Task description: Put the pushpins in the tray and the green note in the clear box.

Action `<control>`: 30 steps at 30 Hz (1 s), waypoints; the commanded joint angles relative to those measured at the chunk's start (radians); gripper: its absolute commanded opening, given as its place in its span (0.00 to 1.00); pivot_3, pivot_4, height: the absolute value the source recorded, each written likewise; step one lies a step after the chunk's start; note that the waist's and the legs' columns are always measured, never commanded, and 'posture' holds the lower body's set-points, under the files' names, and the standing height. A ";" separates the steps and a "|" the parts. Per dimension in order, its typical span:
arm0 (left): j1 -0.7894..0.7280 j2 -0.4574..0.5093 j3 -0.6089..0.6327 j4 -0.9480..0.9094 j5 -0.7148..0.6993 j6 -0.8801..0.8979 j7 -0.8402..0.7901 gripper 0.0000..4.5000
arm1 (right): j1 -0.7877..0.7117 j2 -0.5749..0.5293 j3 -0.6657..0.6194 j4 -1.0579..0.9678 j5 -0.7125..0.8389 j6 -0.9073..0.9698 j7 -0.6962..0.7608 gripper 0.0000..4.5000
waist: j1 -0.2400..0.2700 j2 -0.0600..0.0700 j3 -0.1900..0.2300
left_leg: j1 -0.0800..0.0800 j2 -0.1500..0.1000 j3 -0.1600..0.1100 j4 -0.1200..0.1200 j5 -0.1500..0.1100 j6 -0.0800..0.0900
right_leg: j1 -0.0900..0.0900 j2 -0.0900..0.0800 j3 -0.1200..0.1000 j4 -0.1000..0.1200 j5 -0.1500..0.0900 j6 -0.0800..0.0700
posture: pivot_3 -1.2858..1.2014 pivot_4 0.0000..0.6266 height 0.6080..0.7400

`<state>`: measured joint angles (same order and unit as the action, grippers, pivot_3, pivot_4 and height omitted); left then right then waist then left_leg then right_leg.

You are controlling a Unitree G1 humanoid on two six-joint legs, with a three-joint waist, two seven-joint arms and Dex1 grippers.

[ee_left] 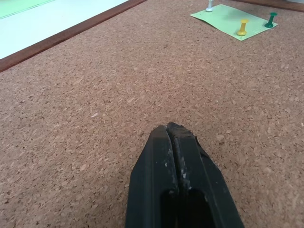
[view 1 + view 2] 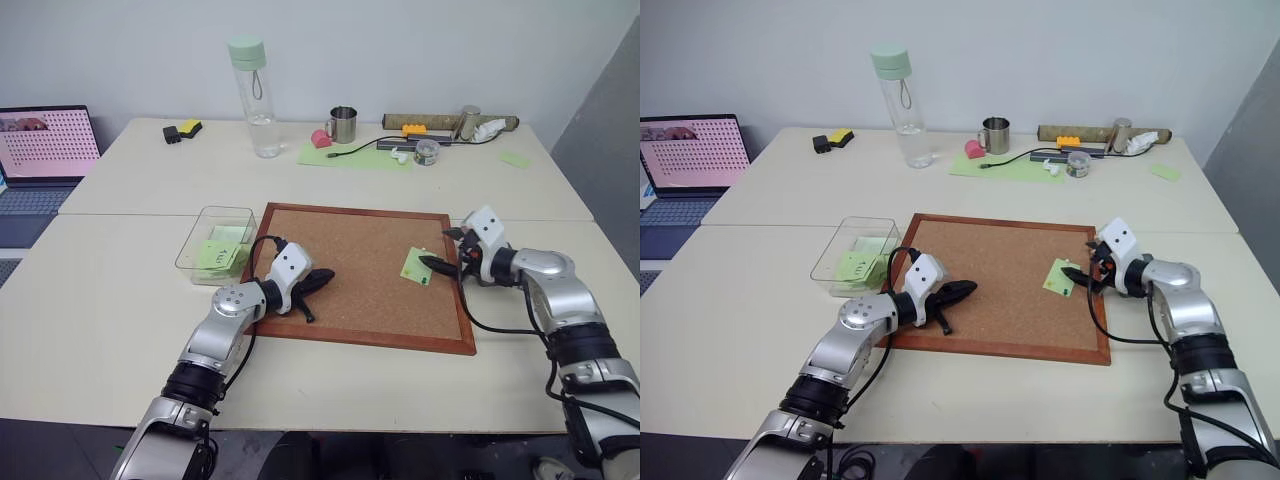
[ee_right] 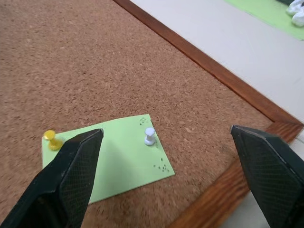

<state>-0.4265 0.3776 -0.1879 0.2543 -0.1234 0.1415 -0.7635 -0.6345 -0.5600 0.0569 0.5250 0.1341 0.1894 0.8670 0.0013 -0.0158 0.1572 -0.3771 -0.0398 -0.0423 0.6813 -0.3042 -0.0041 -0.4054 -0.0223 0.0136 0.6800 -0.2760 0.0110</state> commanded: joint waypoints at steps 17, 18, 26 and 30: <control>0.048 -0.003 -0.015 -0.019 0.030 0.043 0.009 0.00 | -0.093 0.050 -0.016 0.175 -0.018 -0.105 0.038 0.32 | -0.003 0.000 0.000 | 0.000 0.000 0.000 0.000 0.000 0.000 | 0.000 0.000 0.000 0.000 0.000 0.000 | 0.52 0.24 1.00; 0.049 -0.002 -0.014 -0.019 0.031 0.043 0.009 0.00 | -0.092 0.049 -0.017 0.174 -0.018 -0.105 0.039 0.27 | -0.003 0.000 0.000 | 0.000 0.000 0.000 0.000 0.000 0.000 | 0.000 0.000 0.000 0.000 0.000 0.000 | 0.52 0.24 1.00; 0.054 0.000 -0.019 -0.006 0.045 0.041 0.017 0.00 | -0.083 0.044 -0.044 0.116 0.016 -0.083 0.067 0.02 | -0.003 0.000 0.000 | 0.000 0.000 0.000 0.000 0.000 0.000 | 0.000 0.000 0.000 0.000 0.000 0.000 | 0.52 0.24 1.00; 0.054 -0.003 -0.021 -0.002 0.050 0.042 0.024 0.00 | -0.070 0.042 -0.059 0.073 0.036 -0.061 0.071 0.02 | -0.003 0.000 0.000 | 0.000 0.000 0.000 0.000 0.000 0.000 | 0.000 0.000 0.000 0.000 0.000 0.000 | 0.52 0.24 1.00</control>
<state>-0.4012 0.3714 -0.1858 0.2146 -0.1103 0.1634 -0.7461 -0.6894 -0.5025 0.0430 0.6712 0.1275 0.1277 0.9283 -0.0019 -0.0154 0.1570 -0.3770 -0.0397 -0.0423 0.6809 -0.3043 -0.0039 -0.4055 -0.0222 0.0140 0.6799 -0.2760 0.0110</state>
